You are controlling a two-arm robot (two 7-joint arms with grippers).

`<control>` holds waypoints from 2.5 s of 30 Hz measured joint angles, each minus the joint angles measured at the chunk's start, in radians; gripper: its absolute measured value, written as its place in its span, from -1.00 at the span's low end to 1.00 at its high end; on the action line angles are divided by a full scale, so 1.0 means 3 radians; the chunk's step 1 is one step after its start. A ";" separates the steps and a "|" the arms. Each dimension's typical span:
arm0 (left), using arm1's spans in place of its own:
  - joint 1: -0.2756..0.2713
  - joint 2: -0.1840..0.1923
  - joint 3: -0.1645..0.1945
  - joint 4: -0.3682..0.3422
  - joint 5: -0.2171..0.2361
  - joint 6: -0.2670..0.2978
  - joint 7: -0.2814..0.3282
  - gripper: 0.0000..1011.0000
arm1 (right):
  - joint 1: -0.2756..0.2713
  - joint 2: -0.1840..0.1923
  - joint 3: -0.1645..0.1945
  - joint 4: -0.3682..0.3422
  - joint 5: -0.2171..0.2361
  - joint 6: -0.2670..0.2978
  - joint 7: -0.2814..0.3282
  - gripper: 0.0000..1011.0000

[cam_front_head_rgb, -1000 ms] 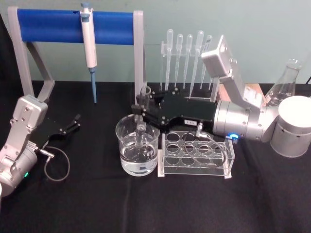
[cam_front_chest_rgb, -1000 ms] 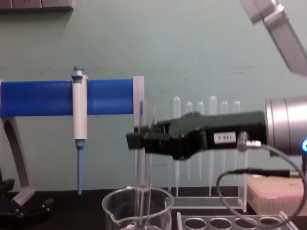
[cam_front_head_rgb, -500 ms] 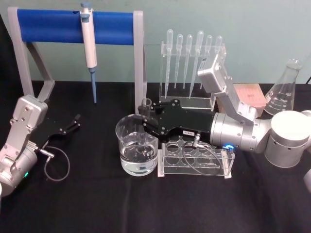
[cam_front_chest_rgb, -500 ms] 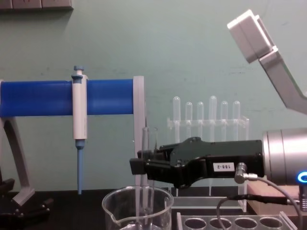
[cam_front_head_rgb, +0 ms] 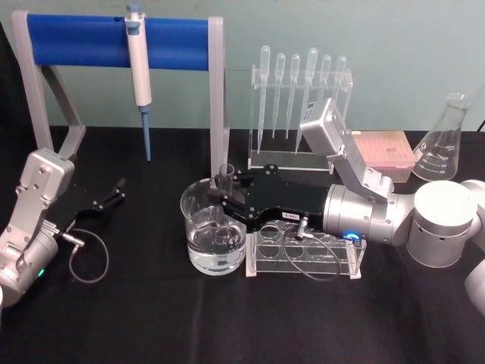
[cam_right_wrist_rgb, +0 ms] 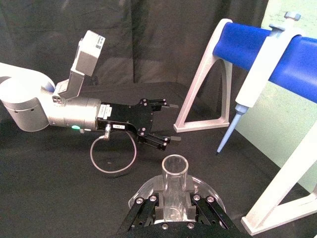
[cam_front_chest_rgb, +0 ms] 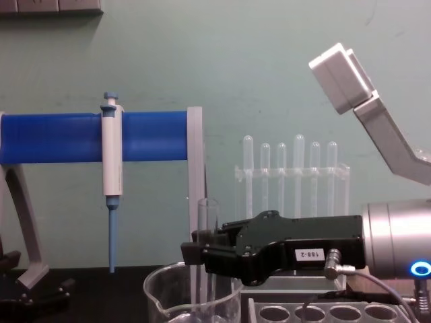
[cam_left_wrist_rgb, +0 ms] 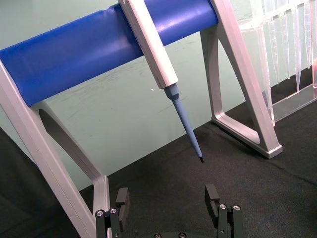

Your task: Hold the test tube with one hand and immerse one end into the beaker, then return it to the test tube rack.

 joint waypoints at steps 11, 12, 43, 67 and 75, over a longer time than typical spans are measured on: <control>0.0000 0.0000 0.0000 0.0000 0.0000 0.0000 0.0000 0.98 | -0.0029 -0.0029 0.0027 0.0046 -0.0040 0.0024 0.0004 -0.54; 0.0000 0.0000 0.0000 0.0000 0.0000 0.0000 0.0000 0.98 | -0.0031 -0.0029 0.0031 0.0046 -0.0042 0.0025 0.0004 -0.54; 0.0000 0.0000 0.0000 0.0000 0.0000 0.0000 0.0000 0.98 | -0.0036 -0.0031 0.0037 0.0044 -0.0046 0.0038 0.0002 -0.54; 0.0000 0.0000 0.0000 0.0000 0.0000 0.0000 0.0000 0.98 | -0.0035 -0.0030 0.0035 0.0043 -0.0043 0.0038 -0.0001 -0.54; 0.0000 0.0000 0.0000 0.0000 0.0000 0.0000 0.0000 0.98 | -0.0035 -0.0031 0.0035 0.0043 -0.0044 0.0038 -0.0001 -0.54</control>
